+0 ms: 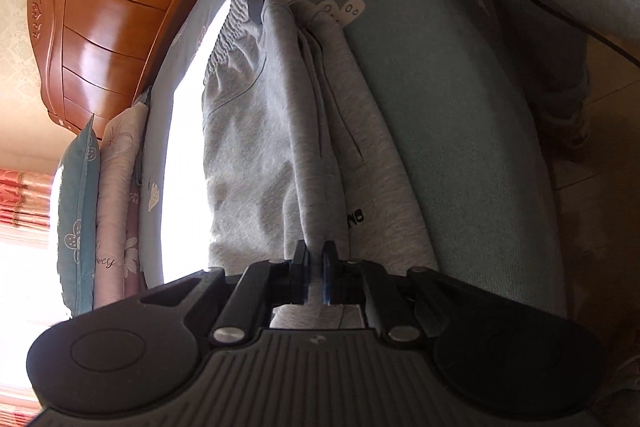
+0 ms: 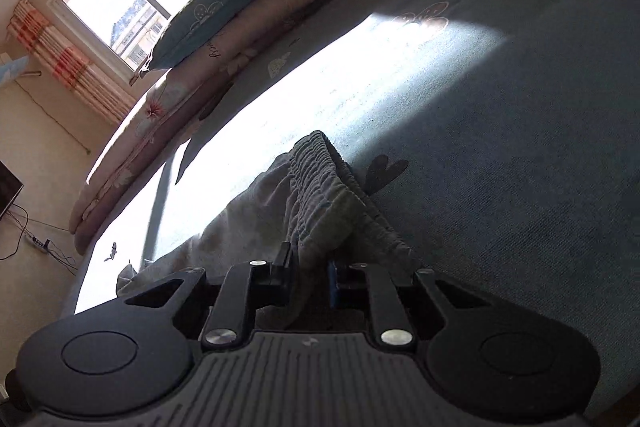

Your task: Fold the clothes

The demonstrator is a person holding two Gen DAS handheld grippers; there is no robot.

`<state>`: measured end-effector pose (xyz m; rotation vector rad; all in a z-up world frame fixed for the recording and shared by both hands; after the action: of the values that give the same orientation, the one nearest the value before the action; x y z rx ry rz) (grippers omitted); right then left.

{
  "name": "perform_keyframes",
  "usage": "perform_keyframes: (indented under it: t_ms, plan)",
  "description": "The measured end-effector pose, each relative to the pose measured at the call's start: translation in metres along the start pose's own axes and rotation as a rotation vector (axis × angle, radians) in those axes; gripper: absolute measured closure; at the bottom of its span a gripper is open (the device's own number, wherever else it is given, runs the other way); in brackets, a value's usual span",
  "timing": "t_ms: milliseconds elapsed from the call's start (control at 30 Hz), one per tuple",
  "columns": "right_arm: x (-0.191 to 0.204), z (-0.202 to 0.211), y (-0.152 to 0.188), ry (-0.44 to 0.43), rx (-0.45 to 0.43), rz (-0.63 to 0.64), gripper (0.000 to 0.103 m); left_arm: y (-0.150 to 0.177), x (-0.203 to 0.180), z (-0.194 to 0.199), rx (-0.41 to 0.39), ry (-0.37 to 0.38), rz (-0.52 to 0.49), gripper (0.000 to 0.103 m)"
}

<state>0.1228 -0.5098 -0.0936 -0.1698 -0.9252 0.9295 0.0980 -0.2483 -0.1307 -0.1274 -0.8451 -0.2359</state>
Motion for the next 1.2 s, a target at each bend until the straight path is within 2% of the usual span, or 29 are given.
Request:
perform_keyframes:
  t_ms: [133,167,233,267,300,367,433,500,567,667,767,833,933,1100,1200]
  plan:
    - [-0.005,-0.003,0.009,0.047,0.037,0.018,0.082,-0.005,-0.004,-0.001,0.01,-0.007,-0.011,0.096]
    - [-0.004,-0.003,0.009,0.056,0.04,0.023,0.082,-0.007,-0.003,-0.002,0.006,-0.009,-0.009,0.091]
    - [-0.002,-0.002,0.007,0.082,0.044,0.038,0.073,-0.011,-0.003,0.001,-0.007,-0.008,-0.004,0.088]
    - [-0.001,0.0,0.006,0.1,0.045,0.039,0.064,-0.013,-0.004,0.003,-0.015,-0.009,-0.001,0.088]
    - [0.0,0.005,0.004,0.115,0.035,0.032,0.052,-0.013,-0.004,0.007,-0.023,-0.01,0.003,0.088]
    - [0.0,0.02,0.001,0.138,-0.004,0.019,0.045,-0.011,0.001,0.015,-0.048,0.009,0.028,0.088]
    - [-0.001,0.042,-0.002,0.139,-0.063,0.015,0.045,-0.009,0.013,0.026,-0.086,0.065,0.097,0.088]
    - [-0.001,0.056,-0.003,0.09,-0.092,0.015,0.045,-0.008,0.03,0.038,-0.14,0.144,0.198,0.088]
    - [0.003,0.065,-0.003,0.037,-0.107,0.025,0.046,-0.007,0.051,0.045,-0.188,0.183,0.307,0.087]
    - [0.019,0.059,-0.004,-0.022,-0.089,0.077,0.046,-0.006,0.072,0.038,-0.196,0.138,0.417,0.081]
    - [0.039,0.036,-0.001,-0.047,-0.027,0.147,0.046,-0.007,0.079,0.01,-0.134,0.136,0.506,0.08]
    - [0.044,0.019,0.009,-0.027,0.025,0.18,0.046,-0.002,0.07,-0.004,-0.085,0.18,0.536,0.08]
    - [0.04,0.0,0.029,0.051,0.072,0.245,0.047,0.008,0.05,-0.021,-0.042,0.204,0.529,0.081]
    - [0.036,-0.007,0.06,0.095,0.015,0.422,0.048,0.013,0.041,-0.022,-0.046,0.161,0.556,0.081]
    - [0.042,-0.005,0.059,0.11,-0.001,0.43,0.047,0.011,0.05,-0.012,-0.056,0.157,0.579,0.079]
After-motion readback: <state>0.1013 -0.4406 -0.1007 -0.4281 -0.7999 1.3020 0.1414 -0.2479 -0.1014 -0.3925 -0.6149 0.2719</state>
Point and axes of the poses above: each gripper's, at about its wrist camera, not at the fingertips, and z roughly against the way its jaws point, x to its left, y to its underside, the point moved 3 cm from there along -z, roughly the way its jaws point, and after that the axes turned 6 degrees about x, right-handed, at the moved point
